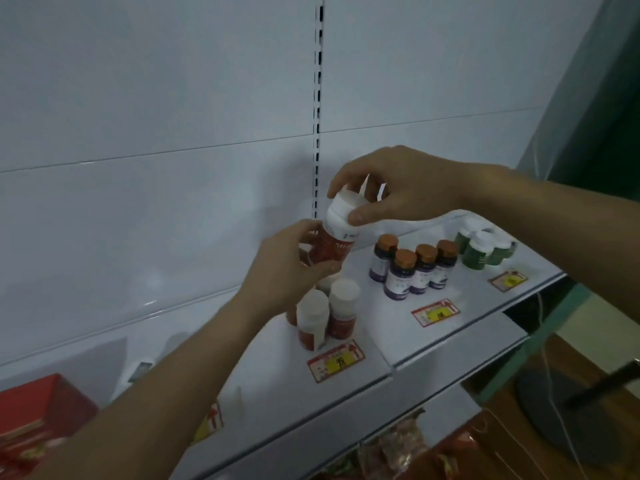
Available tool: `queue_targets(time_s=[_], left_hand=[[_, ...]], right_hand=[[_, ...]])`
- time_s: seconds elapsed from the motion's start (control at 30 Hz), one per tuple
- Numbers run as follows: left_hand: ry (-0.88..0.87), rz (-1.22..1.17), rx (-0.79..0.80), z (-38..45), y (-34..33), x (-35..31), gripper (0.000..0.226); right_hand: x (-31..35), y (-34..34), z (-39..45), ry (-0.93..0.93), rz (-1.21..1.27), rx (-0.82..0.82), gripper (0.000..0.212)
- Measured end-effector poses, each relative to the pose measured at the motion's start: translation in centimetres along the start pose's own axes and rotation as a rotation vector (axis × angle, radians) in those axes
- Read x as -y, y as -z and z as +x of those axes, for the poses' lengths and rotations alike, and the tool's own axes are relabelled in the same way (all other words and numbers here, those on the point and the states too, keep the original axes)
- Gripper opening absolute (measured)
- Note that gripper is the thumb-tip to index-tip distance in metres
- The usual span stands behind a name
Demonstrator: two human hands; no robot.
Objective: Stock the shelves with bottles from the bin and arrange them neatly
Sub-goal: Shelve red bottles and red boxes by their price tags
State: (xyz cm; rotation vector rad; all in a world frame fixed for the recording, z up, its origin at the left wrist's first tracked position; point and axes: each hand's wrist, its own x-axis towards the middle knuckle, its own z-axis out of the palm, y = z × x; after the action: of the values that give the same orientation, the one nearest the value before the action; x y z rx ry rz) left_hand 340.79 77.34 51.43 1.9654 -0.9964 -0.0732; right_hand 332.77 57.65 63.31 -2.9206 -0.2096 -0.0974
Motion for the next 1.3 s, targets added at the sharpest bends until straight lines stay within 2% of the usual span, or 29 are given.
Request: queue_targets(time_s=[0.07,0.23,0.33,0.47,0.67,0.83,1.3], left_hand=[[0.041,-0.023,-0.023,1.1,0.1,0.8,0.054],[0.164,-0.294,-0.139,1.8,1.0,4.2,0.033],[0.260,-0.439,-0.287,1.2,0.6,6.8,0.030],[0.328,-0.489,-0.445,0.0,-1.1,9.6,0.026],[0.407,-0.385,-0.434,-1.2,-4.4,11.8,0.038],[0.376,-0.232,-0.407,-2.0,-5.5,12.3,0.033],[0.406,-0.103,-0.312,-2.5,-5.8,11.7,0.033]], right_hand=[[-1.0,0.0,1.6,0.036,-0.001,-0.025,0.036],[-0.4,-1.2,7.1,0.121,-0.007,-0.016,0.036],[0.4,-2.7,10.1,0.138,0.013,0.003,0.035],[1.2,-5.3,12.7,0.105,-0.005,0.052,0.039],[1.1,-9.6,13.7,0.044,-0.090,0.182,0.040],[1.2,-11.6,13.8,0.015,-0.106,0.260,0.040],[0.9,-12.7,14.1,-0.007,-0.153,0.372,0.044]])
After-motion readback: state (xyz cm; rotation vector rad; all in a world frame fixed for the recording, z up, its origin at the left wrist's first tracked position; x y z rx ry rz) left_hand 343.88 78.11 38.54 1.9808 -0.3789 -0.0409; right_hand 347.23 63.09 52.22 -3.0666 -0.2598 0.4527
